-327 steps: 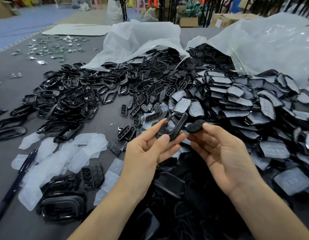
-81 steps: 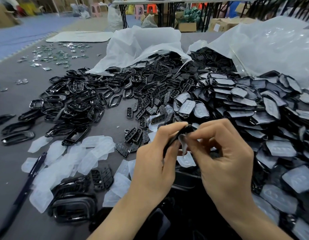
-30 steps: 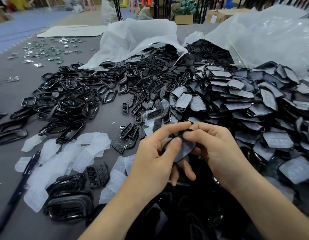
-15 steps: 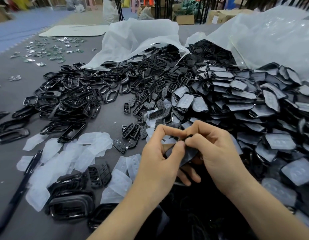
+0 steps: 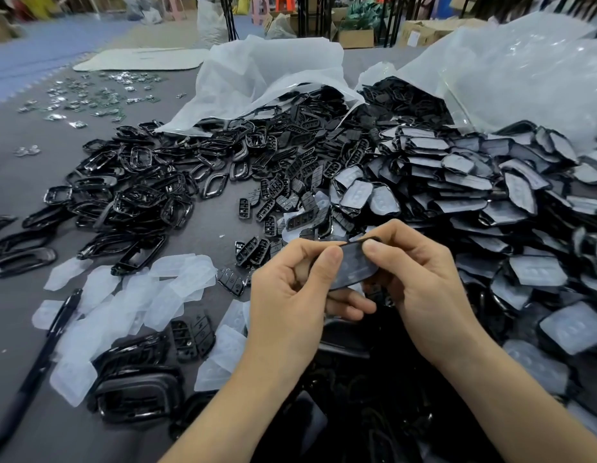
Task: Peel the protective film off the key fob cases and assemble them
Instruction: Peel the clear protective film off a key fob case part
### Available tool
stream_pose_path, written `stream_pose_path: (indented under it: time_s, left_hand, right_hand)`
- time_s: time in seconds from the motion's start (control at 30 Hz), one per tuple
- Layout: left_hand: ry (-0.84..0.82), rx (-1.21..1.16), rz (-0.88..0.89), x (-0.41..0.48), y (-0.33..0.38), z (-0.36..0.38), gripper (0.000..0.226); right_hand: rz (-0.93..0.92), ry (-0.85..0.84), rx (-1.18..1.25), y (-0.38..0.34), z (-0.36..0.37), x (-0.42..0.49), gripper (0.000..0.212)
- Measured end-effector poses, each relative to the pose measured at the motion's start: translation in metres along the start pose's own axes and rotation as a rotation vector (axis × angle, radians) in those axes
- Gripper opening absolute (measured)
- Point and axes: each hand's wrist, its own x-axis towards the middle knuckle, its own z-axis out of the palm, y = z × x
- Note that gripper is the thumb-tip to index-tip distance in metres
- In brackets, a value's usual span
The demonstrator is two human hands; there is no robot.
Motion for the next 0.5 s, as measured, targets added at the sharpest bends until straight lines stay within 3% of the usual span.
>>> stream_pose_path:
  time_s: [0.5]
  left_hand:
    - [-0.039,0.001,-0.024,0.0007,-0.0033,-0.0022,0.017]
  right_hand:
    - [-0.024,0.026,-0.048,-0.001,-0.0013,-0.0013,0.02]
